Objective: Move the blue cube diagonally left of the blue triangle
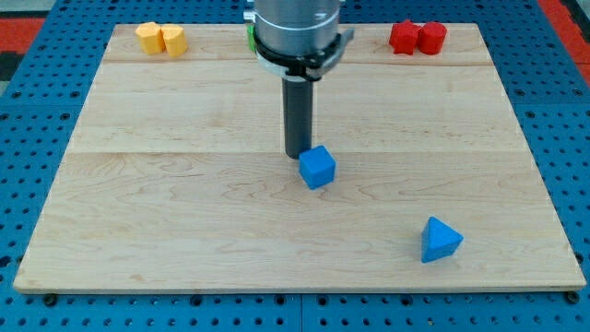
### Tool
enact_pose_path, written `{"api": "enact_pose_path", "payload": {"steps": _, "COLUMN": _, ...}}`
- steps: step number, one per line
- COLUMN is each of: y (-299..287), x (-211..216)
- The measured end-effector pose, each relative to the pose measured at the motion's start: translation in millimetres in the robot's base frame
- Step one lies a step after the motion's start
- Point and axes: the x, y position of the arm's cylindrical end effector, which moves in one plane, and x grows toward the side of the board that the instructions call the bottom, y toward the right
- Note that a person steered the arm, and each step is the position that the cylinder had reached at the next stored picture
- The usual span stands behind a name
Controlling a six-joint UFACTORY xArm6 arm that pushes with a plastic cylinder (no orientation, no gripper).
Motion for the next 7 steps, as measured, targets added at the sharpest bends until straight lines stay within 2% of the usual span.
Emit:
{"api": "enact_pose_path", "payload": {"steps": 5, "y": 7.7, "x": 49.1}}
{"api": "enact_pose_path", "payload": {"steps": 7, "y": 46.2, "x": 46.3}}
